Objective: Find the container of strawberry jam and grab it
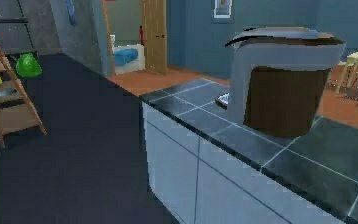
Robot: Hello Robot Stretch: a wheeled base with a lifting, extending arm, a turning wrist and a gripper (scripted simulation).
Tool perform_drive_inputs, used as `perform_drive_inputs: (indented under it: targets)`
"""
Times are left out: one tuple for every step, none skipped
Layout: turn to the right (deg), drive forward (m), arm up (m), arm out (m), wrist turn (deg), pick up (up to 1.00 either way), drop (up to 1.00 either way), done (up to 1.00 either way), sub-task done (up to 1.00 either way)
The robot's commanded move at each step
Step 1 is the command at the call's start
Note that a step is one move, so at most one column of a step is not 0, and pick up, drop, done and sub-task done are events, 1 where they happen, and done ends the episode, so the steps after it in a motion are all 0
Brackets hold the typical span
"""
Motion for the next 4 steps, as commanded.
perform_drive_inputs:
  targets:
    - [-21.0,0.00,0.00,0.00,0.0,0.00,0.00,0.00,0.00]
    - [0.0,1.00,0.00,0.00,0.0,0.00,0.00,0.00,0.00]
    - [-3.0,0.00,0.00,0.00,0.0,0.00,0.00,0.00,0.00]
    - [0.0,0.35,0.00,0.00,0.0,0.00,0.00,0.00,0.00]
